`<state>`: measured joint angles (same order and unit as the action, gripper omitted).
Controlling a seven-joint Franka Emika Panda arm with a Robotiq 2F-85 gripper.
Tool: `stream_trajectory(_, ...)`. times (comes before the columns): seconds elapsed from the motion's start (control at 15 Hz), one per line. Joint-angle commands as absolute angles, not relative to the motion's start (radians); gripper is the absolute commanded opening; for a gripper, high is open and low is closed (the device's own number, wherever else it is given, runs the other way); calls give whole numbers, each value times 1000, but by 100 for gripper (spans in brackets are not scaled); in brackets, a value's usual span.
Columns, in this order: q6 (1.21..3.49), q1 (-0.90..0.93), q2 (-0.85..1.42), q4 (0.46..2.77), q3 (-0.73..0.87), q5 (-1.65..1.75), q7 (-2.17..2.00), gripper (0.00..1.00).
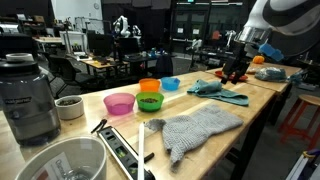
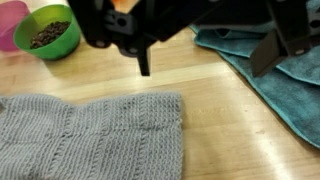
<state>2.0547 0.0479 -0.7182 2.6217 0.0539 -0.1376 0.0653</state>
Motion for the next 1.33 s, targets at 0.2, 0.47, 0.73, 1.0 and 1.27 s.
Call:
stream_trajectory(0.2, 2130, 15, -488, 2480, 19, -47, 33, 100)
stream_trajectory(0.47, 2151, 12, -348, 2386, -21, 3, -26, 100)
stream_trajectory(0.73, 2168, 17, -234, 2319, -50, 79, -50, 100)
stream_trajectory(1.0, 2210, 21, -168, 2290, -52, 147, -38, 100)
stream_trajectory(1.27, 2242, 17, -119, 2269, -49, 222, -55, 88)
